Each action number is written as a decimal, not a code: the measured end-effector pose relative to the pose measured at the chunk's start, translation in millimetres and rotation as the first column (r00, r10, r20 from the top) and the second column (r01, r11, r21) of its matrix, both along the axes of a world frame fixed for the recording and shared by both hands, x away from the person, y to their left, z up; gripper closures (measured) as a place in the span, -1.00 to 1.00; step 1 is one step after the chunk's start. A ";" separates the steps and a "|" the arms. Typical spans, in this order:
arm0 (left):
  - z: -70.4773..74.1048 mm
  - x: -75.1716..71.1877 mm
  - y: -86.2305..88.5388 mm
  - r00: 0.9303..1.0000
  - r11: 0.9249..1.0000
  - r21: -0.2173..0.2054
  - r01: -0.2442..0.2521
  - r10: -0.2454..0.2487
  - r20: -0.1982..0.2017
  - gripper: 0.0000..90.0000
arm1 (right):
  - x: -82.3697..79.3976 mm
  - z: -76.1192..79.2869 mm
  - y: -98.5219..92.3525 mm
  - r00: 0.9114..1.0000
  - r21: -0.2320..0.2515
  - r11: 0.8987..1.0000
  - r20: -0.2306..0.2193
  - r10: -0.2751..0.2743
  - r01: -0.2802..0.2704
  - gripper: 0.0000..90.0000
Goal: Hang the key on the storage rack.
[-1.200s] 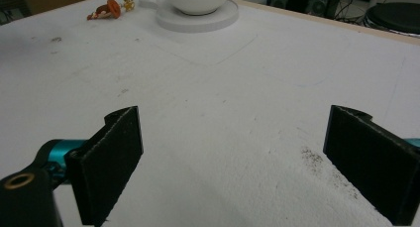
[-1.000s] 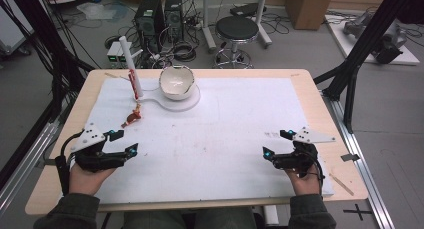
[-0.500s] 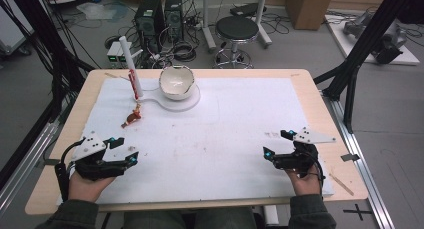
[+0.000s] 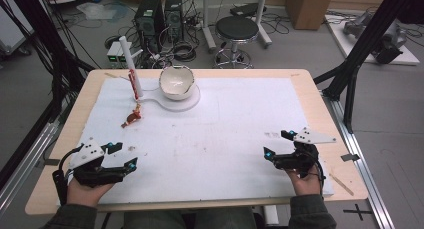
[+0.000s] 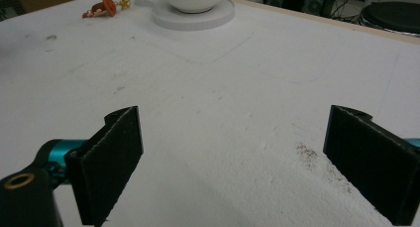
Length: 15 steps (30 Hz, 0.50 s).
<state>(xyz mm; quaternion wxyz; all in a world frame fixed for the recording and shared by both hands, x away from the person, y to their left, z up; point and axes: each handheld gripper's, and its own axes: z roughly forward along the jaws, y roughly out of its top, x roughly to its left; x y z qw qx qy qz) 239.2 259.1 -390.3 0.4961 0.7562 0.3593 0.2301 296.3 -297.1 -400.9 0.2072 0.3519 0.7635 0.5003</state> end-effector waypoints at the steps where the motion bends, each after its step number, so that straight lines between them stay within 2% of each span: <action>1: 0.0 -0.3 0.2 1.000 1.000 0.001 -0.001 0.001 0.003 -0.43 | 0.0 -0.2 -0.2 1.000 0.000 1.000 0.000 0.000 0.000 -0.84; 15: 0.6 -9.2 2.3 1.000 1.000 -0.011 -0.012 0.012 0.017 -0.45 | -1.6 -1.8 -0.2 1.000 -0.010 1.000 -0.014 0.002 -0.003 -0.84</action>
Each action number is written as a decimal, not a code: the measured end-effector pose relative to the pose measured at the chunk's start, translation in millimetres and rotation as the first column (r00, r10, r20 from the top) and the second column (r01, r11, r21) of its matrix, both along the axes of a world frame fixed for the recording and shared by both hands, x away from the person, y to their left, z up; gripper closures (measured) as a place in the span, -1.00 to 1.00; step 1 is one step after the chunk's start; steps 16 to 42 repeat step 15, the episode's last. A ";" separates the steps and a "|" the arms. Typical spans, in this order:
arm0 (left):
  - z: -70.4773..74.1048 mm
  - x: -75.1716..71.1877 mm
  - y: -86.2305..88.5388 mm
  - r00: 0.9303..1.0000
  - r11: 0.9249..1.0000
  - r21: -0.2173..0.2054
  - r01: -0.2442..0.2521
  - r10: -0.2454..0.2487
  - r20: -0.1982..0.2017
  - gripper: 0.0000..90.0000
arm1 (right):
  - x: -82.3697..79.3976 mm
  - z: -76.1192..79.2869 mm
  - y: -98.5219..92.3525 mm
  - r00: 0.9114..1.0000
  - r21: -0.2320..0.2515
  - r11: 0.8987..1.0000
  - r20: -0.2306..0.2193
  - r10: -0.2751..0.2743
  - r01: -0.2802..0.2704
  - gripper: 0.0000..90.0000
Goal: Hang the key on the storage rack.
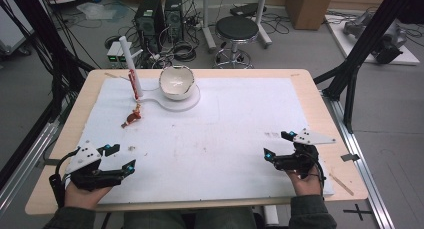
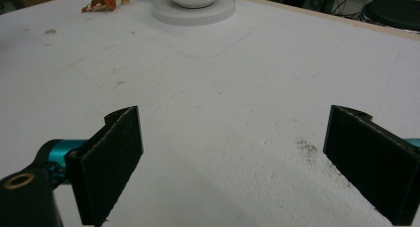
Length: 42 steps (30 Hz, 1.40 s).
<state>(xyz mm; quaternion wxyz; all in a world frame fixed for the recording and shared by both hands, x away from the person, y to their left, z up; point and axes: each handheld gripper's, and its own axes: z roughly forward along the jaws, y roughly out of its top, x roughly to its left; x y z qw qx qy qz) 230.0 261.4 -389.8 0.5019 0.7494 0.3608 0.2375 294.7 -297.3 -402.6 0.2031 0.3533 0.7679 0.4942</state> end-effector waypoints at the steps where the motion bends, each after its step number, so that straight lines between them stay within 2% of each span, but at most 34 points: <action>1: 0.1 -1.0 0.2 1.000 1.000 -0.003 0.000 0.000 0.000 -0.45 | 0.1 -0.1 -0.1 1.000 -0.002 1.000 0.002 0.001 -0.001 -0.84; 11: -0.5 -6.4 2.2 1.000 1.000 -0.003 0.000 0.000 0.004 -0.45 | 0.8 -1.5 2.0 1.000 -0.014 1.000 0.001 0.009 -0.009 -0.84; 42: -1.9 -6.7 3.1 1.000 1.000 -0.005 -0.004 0.004 0.002 -0.45 | 0.7 -2.1 3.0 1.000 -0.019 1.000 0.000 0.013 -0.013 -0.84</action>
